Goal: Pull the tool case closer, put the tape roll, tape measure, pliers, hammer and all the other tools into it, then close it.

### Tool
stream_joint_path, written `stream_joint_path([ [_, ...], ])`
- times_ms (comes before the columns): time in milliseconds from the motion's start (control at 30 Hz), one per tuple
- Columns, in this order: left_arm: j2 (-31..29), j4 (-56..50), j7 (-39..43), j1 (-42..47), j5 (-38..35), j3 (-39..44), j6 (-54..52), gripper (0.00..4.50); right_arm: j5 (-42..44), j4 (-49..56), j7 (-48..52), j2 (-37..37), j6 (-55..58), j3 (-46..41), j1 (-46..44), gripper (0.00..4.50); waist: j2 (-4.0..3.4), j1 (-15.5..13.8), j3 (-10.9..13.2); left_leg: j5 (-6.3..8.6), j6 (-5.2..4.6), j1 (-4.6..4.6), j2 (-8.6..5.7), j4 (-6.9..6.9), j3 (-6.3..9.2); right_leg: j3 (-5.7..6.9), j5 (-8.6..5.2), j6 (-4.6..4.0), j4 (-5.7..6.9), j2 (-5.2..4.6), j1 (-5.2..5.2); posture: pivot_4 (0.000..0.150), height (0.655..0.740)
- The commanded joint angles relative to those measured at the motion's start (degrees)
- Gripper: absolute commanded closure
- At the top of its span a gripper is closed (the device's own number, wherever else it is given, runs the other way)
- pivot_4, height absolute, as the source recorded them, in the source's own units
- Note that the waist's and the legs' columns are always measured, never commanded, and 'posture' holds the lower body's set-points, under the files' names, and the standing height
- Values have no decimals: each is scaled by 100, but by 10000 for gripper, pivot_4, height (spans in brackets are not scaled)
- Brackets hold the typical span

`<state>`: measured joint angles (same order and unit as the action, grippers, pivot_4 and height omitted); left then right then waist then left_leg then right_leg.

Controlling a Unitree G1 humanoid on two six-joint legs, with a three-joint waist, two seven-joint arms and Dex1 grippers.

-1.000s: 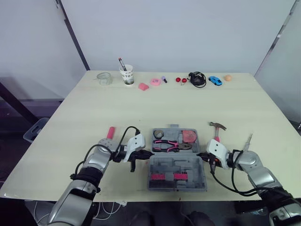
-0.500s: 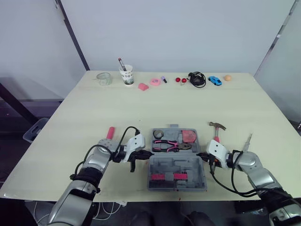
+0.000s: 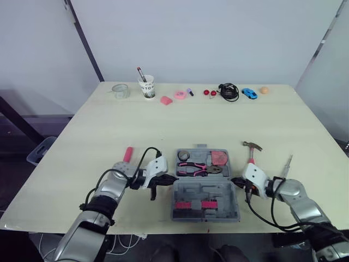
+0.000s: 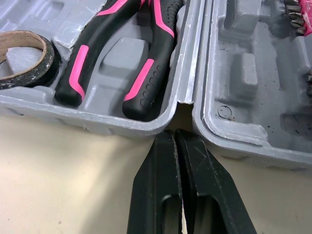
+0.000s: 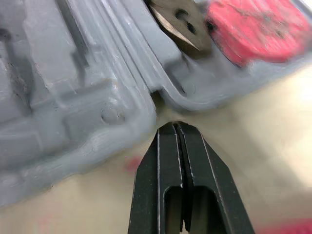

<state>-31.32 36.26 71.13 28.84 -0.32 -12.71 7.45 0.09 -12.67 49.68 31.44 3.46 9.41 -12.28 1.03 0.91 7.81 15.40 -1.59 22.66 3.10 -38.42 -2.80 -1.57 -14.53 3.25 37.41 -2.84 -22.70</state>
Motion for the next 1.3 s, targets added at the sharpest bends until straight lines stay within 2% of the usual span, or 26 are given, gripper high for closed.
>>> stream_joint_path([
  [33,-361,-277,21,-332,-59,172,-213,43741,223,385,-135,186,-19,-454,183,45000,0,21,0,0,0,0,1,1,0,0,0,0,0,0,0,1500,7400],
  [233,-571,-1249,-221,-990,-886,965,-643,43741,857,1151,-489,39,71,-1202,838,45000,-1,3,2,0,0,-2,7,5,0,0,-2,-4,4,2,-4,1500,7400],
  [333,-594,-1873,-329,-1494,-1470,1505,-932,43741,1145,1544,-722,-75,123,-1601,1286,45000,0,-29,3,0,0,5,8,5,1,1,-2,-3,0,-2,-7,1500,7400],
  [567,-604,-2938,-852,-2639,-2325,2643,-1370,43741,1648,2127,-1108,-247,57,-2455,2303,45000,-1,-32,4,1,1,6,7,6,5,0,-9,-15,-9,-16,-7,1500,7400],
  [600,-604,-3032,-993,-2863,-2394,2863,-1395,41517,1716,2218,-1165,-267,35,-2624,2499,45000,-2,-28,5,1,1,5,6,6,5,1,-11,-17,-9,-16,-7,1500,7400],
  [700,-619,-3184,-1296,-3500,-2453,3366,-1398,32068,1959,2392,-1294,-371,47,-3064,3027,37632,-2,-10,4,1,1,0,10,11,8,-3,-12,-19,-9,-16,-8,1500,7400],
  [767,-570,-3212,-1468,-3875,-2461,3651,-1324,21956,2082,2415,-1319,-448,-1,-3318,3377,27552,-2,-16,4,1,1,-4,11,19,7,-4,-14,-22,-20,-17,-7,1500,7400],
  [800,-528,-3231,-1536,-4042,-2495,3773,-1313,19485,2107,2402,-1322,-481,-44,-3423,3545,24889,-2,-20,4,1,1,-3,12,19,7,-4,-14,-22,-22,-17,-7,1500,7400],
  [900,-408,-3249,-1677,-4404,-2594,4024,-1284,3986,2263,2425,-1390,-636,-58,-3660,3862,8846,-2,-32,4,2,2,-3,20,19,7,-3,-16,-25,-29,-30,-7,1500,7400],
  [933,-377,-3235,-1695,-4496,-2621,4082,-1264,94,2320,2439,-1428,-689,-46,-3717,3921,3398,-2,-31,4,2,2,-4,20,18,7,-3,-16,-24,-31,-39,-9,1500,7400],
  [967,-351,-3217,-1691,-4584,-2641,4131,-1236,0,2357,2443,-1445,-733,-48,-3763,3972,511,-1,-28,4,2,3,-5,20,17,5,-4,-16,-24,-31,-43,-10,1500,7400],
  [1300,-333,-3209,-1522,-5068,-2661,4197,-869,0,2266,2432,-1581,-999,-233,-3742,4322,511,0,-29,3,4,5,5,11,31,5,10,-16,-24,-57,-109,-13,1500,7400],
])
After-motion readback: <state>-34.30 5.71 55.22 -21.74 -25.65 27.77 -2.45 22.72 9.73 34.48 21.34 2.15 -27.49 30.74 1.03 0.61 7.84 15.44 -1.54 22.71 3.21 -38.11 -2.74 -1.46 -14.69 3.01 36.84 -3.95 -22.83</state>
